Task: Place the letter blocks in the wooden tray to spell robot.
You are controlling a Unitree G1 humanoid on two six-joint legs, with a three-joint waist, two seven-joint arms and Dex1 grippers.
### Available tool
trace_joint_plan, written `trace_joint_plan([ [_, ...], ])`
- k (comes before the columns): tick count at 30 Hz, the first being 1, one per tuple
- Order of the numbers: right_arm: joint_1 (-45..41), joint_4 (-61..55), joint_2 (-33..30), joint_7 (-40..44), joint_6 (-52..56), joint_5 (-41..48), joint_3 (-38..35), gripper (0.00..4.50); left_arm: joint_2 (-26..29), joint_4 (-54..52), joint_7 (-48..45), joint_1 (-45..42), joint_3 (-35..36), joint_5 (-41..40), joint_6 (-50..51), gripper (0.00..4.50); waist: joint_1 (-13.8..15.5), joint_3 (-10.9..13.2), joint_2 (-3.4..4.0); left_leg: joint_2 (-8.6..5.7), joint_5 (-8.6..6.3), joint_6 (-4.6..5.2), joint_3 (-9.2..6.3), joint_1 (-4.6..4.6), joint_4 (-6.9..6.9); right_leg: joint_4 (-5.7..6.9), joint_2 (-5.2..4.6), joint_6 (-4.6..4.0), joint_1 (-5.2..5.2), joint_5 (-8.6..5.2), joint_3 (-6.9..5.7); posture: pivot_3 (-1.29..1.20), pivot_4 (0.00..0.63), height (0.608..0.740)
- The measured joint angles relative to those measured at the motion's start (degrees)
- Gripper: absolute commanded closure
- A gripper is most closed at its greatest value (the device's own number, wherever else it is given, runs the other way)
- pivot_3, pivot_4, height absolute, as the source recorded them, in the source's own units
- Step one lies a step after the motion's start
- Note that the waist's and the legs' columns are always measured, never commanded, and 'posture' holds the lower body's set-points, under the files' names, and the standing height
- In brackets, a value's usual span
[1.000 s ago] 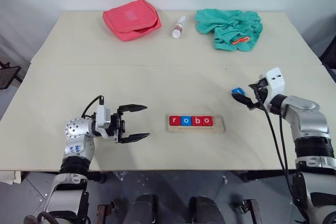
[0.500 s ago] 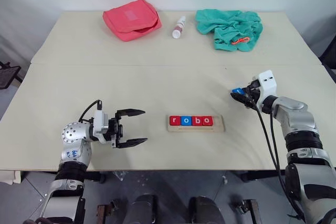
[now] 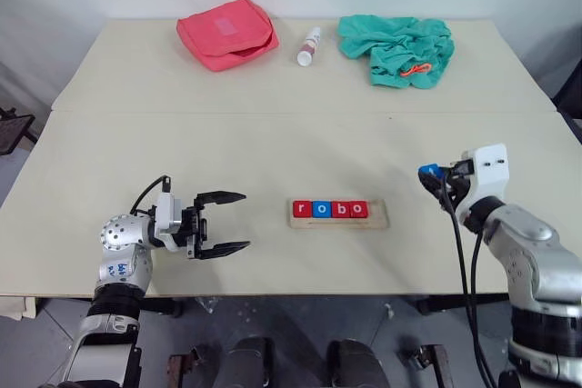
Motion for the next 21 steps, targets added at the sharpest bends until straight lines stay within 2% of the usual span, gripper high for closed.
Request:
trace_joint_plan([
  [3, 3.56, -7.79, 3.16, -4.09, 5.50, 1.52, -0.89, 3.03, 1.66, 0.18, -0.01, 0.10, -0.20, -0.61, 0.09, 0.00, 0.00, 0.00, 0.00, 0.00, 0.00, 0.00, 0.00, 0.03, 0.00, 0.01, 0.01, 0.00, 0.00, 0.00, 0.06, 0.00, 0.150, 0.740],
  [8, 7.55, -13.65, 6.81, -7.62, 8.94, 2.84, -0.91, 3.03, 2.33, 0.18, 0.00, 0.54, -0.32, -2.23, 0.34, 0.00, 0.09, -0.01, 0.01, -0.05, 0.00, 0.00, -0.02, 0.06, 0.00, 0.02, 0.01, 0.00, 0.03, 0.00, 0.16, 0.00, 0.150, 0.740],
  [14, 11.58, -15.51, 9.01, -10.02, 10.03, 3.05, -1.07, 3.03, 3.65, -2.27, 0.00, 1.46, -0.04, -4.02, 1.69, 0.00, -0.08, -0.01, 0.01, -0.04, 0.00, 0.00, 0.04, 0.17, -0.06, 0.05, 0.02, 0.00, 0.04, 0.00, 0.22, 0.00, 0.150, 0.740],
  [21, 12.10, -15.43, 10.47, -12.10, 9.46, 3.33, -1.06, 3.03, 4.61, -6.37, 0.00, 2.94, 1.18, -5.08, 3.81, 0.00, -0.06, -0.01, 0.01, -0.05, 0.00, 0.00, 0.12, 0.31, -0.12, 0.12, 0.02, 0.00, 0.08, 0.00, 0.33, 0.00, 0.150, 0.740],
])
